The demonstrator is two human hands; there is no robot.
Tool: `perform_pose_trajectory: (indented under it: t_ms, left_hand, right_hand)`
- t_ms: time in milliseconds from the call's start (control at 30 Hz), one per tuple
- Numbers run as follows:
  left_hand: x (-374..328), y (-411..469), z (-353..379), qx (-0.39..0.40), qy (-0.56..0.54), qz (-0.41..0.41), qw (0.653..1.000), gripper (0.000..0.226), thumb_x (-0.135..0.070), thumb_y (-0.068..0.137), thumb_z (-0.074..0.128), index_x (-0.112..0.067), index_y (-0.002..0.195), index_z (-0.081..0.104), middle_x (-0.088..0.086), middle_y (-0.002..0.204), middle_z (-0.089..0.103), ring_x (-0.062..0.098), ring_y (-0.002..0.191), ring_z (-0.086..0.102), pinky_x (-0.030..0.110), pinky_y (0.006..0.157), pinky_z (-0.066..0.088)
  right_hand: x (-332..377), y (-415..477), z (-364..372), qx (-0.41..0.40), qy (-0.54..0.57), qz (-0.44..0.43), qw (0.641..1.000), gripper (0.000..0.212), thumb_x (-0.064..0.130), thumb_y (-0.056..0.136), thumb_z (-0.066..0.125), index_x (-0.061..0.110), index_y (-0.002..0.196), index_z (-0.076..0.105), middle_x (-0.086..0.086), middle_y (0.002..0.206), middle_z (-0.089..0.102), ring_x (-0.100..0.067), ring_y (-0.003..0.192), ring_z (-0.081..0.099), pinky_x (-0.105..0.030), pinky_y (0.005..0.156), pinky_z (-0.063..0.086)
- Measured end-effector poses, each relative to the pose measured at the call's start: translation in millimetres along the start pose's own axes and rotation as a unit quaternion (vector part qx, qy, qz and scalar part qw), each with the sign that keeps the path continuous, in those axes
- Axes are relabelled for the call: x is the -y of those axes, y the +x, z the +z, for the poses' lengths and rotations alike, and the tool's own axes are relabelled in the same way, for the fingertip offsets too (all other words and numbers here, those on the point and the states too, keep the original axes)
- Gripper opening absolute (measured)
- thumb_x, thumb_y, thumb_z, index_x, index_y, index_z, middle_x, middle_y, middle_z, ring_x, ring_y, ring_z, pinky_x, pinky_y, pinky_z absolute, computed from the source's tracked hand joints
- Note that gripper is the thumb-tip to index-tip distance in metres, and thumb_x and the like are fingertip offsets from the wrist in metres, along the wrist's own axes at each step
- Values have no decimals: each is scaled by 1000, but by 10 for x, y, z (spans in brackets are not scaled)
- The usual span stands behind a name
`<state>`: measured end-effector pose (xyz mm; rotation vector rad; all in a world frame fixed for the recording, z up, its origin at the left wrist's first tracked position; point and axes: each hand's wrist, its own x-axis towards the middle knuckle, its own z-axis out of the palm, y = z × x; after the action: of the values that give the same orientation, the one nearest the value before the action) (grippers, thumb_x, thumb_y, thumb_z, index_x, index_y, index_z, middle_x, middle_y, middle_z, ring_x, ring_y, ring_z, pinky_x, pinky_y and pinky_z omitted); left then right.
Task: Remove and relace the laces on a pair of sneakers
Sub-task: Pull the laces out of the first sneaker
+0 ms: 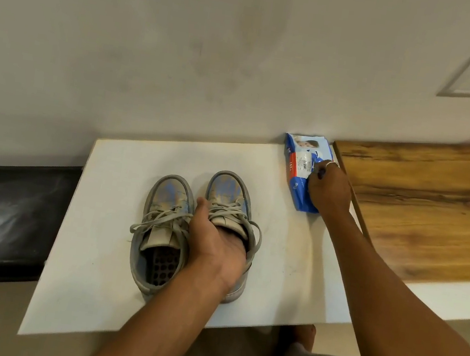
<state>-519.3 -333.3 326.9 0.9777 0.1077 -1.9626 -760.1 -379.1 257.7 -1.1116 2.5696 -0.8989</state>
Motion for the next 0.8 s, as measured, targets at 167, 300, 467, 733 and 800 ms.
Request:
perform_pose_trajectory:
  t_ms: [167,300,467,733,800]
  left_hand:
    - [-3,-9,0,0,-5,4,1000,60,-57,97,41,-10,126,62,14,129,62,23,99,57,32,80,47]
    - [-6,-2,-6,-6,-4,-5,1000,66,-63,96,36,-10,124,63,15,125,64,24,99,58,32,83,47]
    - [5,66,-37,-8,-8,-5,1000,66,-64,95,36,-11,125,63,12,123,66,23,107,60,32,92,47]
    - [21,136,-77,3,-35,9,999,62,-63,95,38,-17,128,62,10,121,68,24,119,60,36,102,47]
    - [14,134,-51,5,-47,9,999,60,-60,97,37,-16,128,62,10,120,69,23,116,62,35,98,48]
  right_hand:
    - [-19,13,-98,-8,133,57,989,22,33,98,56,11,100,54,-3,98,66,-9,81,63,-23,52,45]
    - [51,-58,-232,-78,157,46,983,17,27,95,61,10,96,58,-5,93,65,-13,80,62,-21,53,43]
    - [437,-168,-417,-88,141,-93,982,15,27,90,67,14,91,63,2,77,66,-7,62,58,-17,50,44]
    - [1126,-585,-146,156,65,-269,948,12,12,86,68,19,94,73,9,83,69,-10,73,63,-27,72,54]
    - [1113,-645,15,194,0,-300,934,17,13,88,66,22,99,75,8,89,66,-11,75,59,-30,72,50]
